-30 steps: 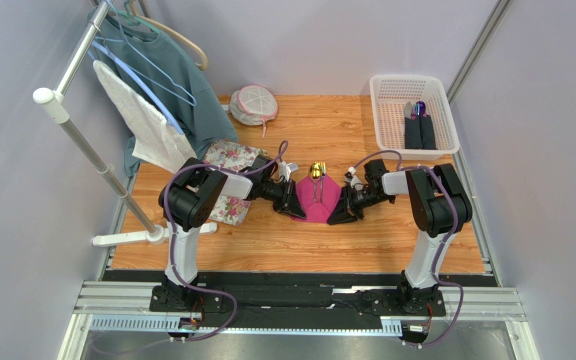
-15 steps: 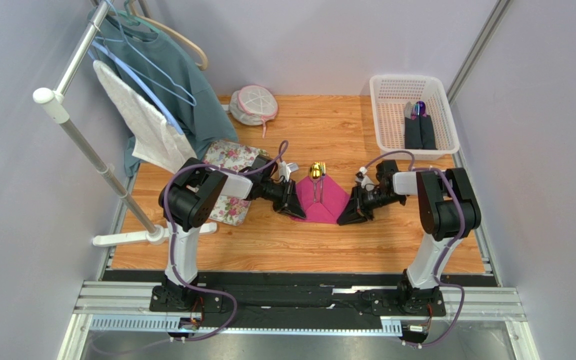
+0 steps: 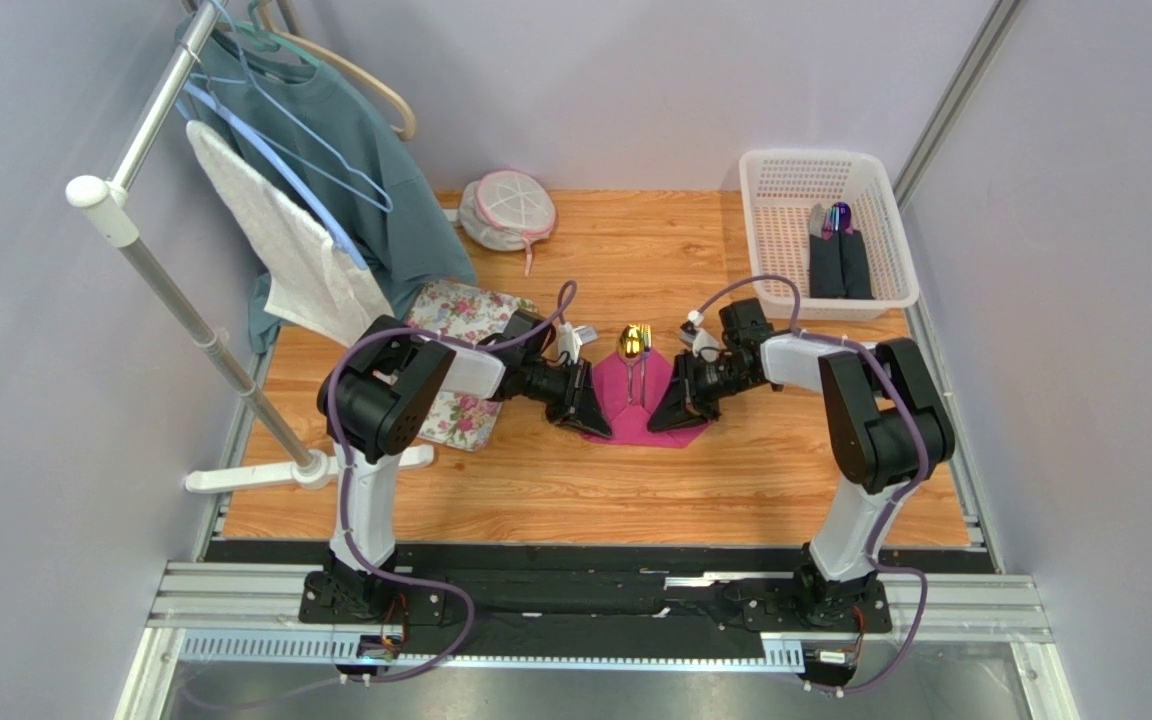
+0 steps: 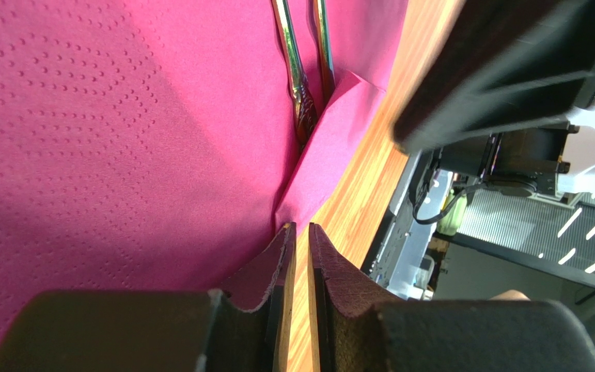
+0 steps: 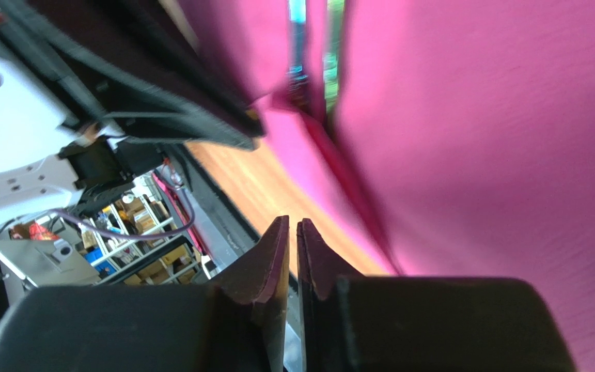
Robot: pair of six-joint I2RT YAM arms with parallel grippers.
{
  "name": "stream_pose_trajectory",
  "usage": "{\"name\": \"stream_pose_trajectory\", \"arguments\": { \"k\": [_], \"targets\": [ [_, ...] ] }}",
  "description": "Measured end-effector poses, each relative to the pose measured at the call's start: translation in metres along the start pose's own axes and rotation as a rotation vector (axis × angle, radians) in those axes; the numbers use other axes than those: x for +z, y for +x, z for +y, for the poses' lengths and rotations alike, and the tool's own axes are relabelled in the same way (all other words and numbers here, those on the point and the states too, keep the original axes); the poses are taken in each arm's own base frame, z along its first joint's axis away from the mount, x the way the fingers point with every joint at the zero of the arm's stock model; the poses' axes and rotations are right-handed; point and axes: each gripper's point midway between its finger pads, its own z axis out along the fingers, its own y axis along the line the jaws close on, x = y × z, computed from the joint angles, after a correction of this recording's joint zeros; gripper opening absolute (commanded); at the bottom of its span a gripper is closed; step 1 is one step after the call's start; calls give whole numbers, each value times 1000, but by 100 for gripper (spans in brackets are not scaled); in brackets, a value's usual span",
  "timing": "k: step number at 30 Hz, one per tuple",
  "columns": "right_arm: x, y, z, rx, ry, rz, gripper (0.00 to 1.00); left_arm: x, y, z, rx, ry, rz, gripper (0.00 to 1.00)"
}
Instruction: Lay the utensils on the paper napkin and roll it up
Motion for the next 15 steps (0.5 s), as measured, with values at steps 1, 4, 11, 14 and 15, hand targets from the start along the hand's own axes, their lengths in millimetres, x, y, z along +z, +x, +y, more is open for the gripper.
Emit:
{"name": "stream_pose_trajectory", "arguments": {
  "k": [1,4,11,14,15],
  "targets": [
    [3,-1,-5,10,8,3,10,0,0,0,1,1,-1,22],
    [11,1,-19,44,40,18,10,0,0,-1,7,13,-7,27],
    [14,-3,-28,56,73,21,7,-4,0,-8,40,52,-72,37],
    [14,-6,-28,46,81,14,6,-4,-6,-14,47,70,-105,37],
    [14,-7,-28,43,84,13,6,-3,-10,-18,54,80,-120,36]
  ]
}}
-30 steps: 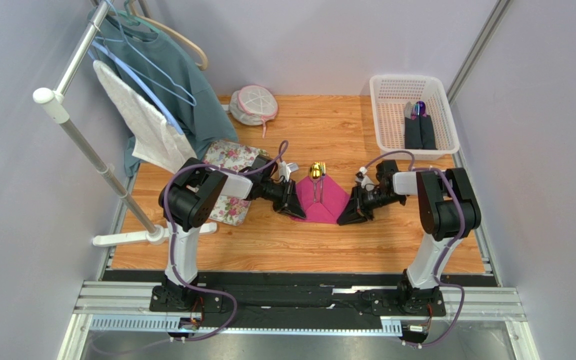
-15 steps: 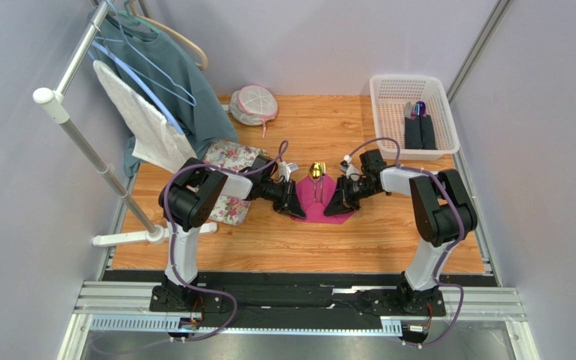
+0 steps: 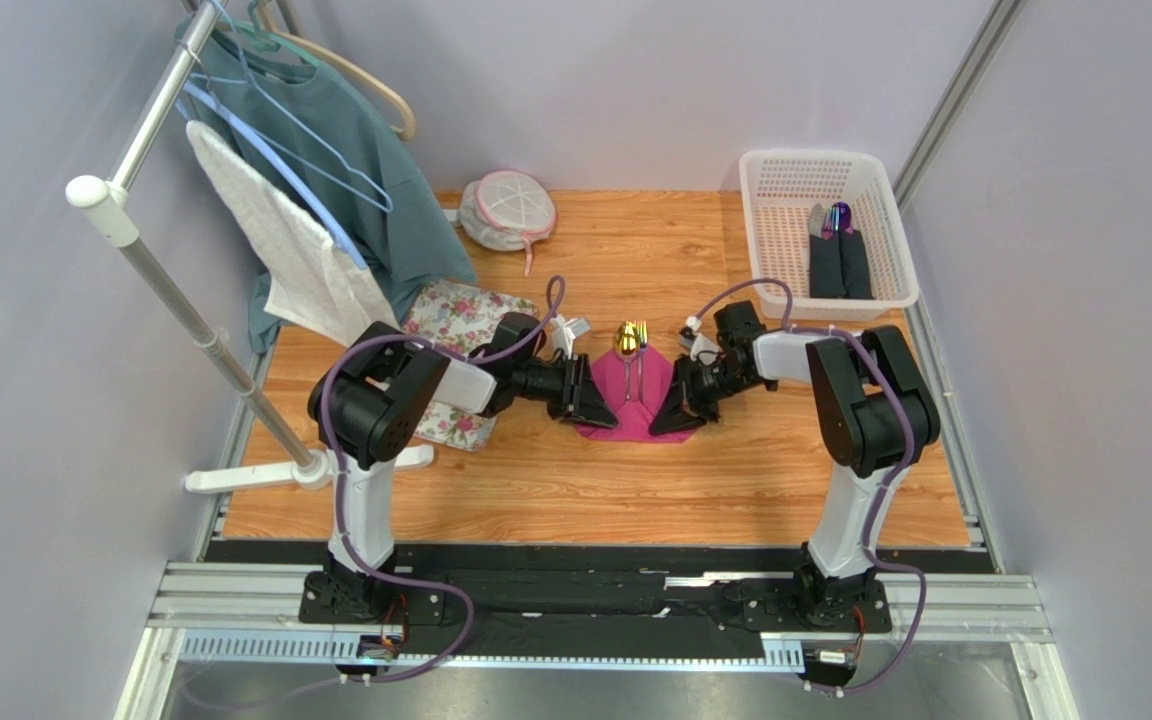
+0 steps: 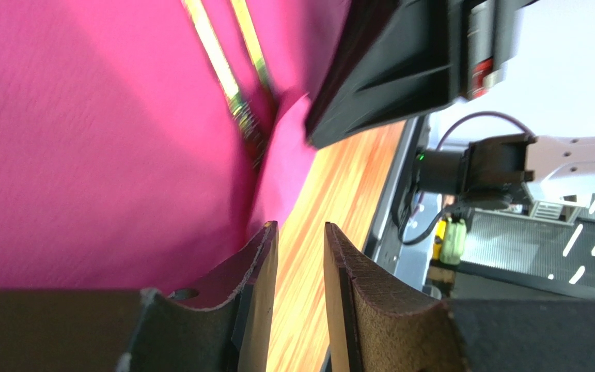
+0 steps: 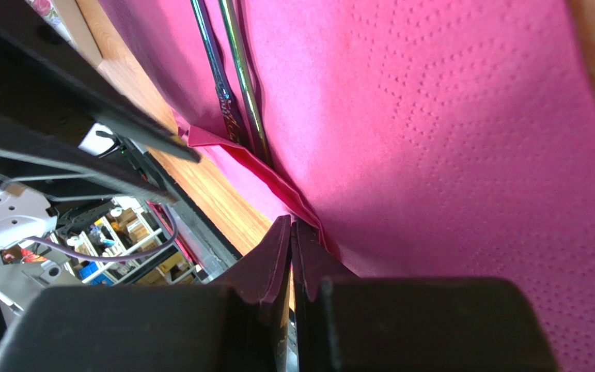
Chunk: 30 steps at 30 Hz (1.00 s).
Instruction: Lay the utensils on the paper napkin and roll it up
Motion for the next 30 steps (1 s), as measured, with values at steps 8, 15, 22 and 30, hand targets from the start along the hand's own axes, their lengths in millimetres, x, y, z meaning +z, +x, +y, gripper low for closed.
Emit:
{"name": "stream_pose_trajectory", "arguments": {
  "k": [8,15,22,30],
  "targets": [
    [0,-1,0,2,6,7,5,21,-22,-31,47,89,-64,33],
    [0,-1,0,8,10,12,5,36,-35,-30,26,111,-99,27],
    [0,-1,0,10,11,14,5,47,-37,-11,-39,92,-120,22],
    [0,-1,0,10,11,14,5,50,-39,-4,-61,75,-144,16]
  ]
}}
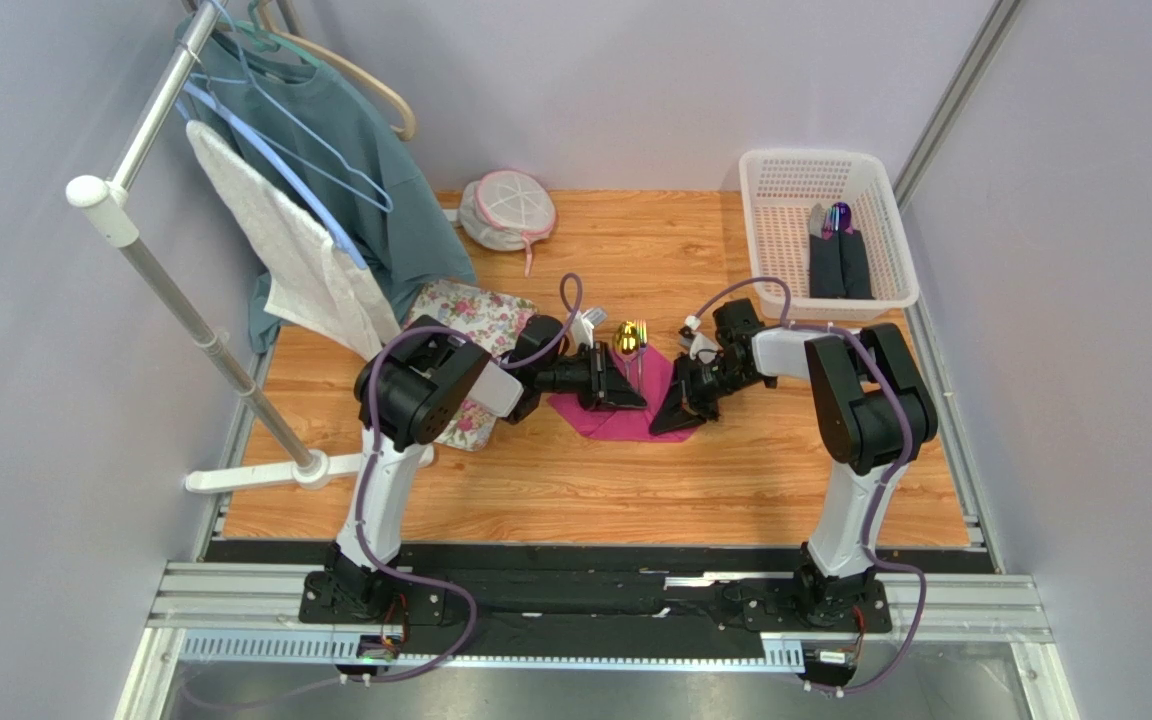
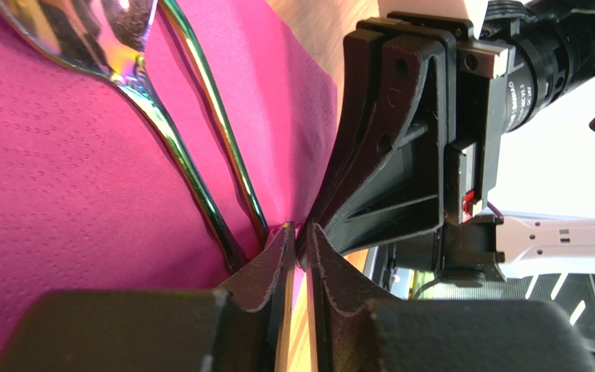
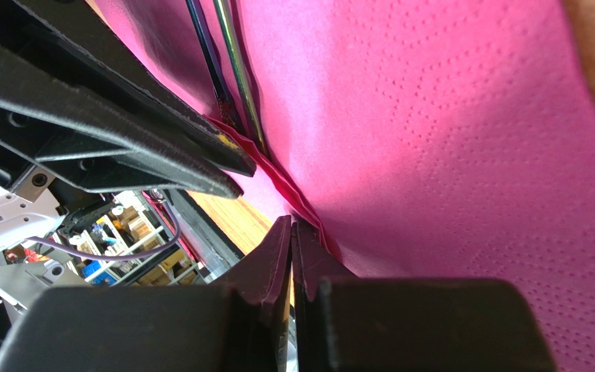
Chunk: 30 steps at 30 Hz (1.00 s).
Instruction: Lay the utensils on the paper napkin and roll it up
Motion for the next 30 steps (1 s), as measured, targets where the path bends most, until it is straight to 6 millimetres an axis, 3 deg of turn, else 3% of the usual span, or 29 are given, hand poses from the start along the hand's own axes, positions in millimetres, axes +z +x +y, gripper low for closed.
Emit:
{"name": "stream_pose_trajectory", "arguments": {
  "k": [11,26,30],
  "targets": [
    [-1,-2,2,9,2,-7,6,1,0,9,-15,-11,-7,9],
    [4,-8,6,-29,67,-36,3,0,-1,11,-14,-13,-8,8],
    [4,-8,5,-35,78,-37,11,-1,-2,11,-13,-14,-9,7]
  ]
}}
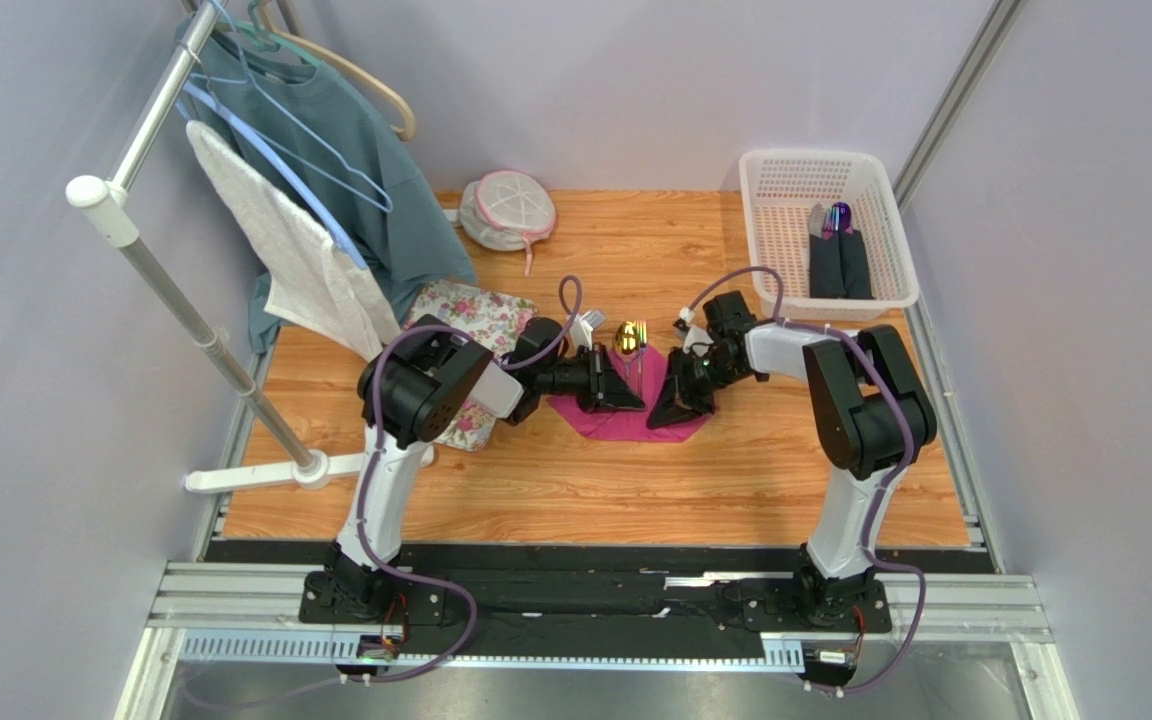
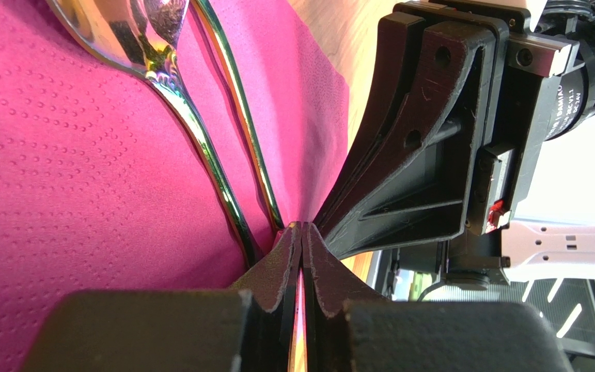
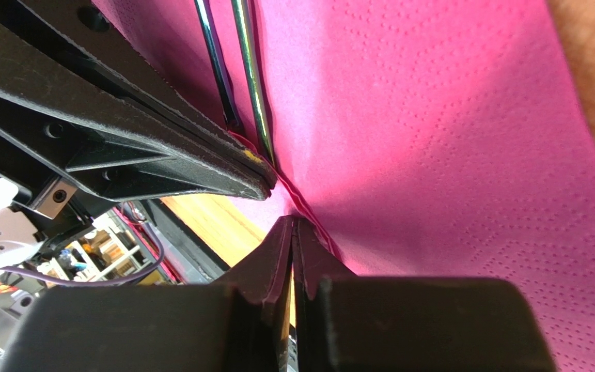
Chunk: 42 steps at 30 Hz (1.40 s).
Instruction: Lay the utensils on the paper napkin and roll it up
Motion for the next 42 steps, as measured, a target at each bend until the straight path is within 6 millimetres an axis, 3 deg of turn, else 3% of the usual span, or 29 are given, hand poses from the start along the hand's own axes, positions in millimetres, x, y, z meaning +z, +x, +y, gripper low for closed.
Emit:
{"name": "stream_pose_trajectory", "arguments": {
  "k": [5,9,12,17,24,35,42],
  "targets": [
    [-10,0,0,-21,24,-14,51,0,0,0,1,0,0,7],
    [-42,-11,-2,-11,36,-84,78,0,0,0,1,0,1,6],
    [-67,-21,-12,17,57,-147,87,0,0,0,1,0,1,6],
    [-89,-28,-41,83,131,-193,88,0,0,0,1,0,1,6],
    [-82,-24,-62,123,193,-165,87,0,0,0,2,0,4,6],
    [-58,-30,-35,224,-61,-93,76,0,0,0,1,0,5,6],
    [-47,-36,-15,191,-216,-107,67,0,0,0,2,3,9,6]
  ]
}}
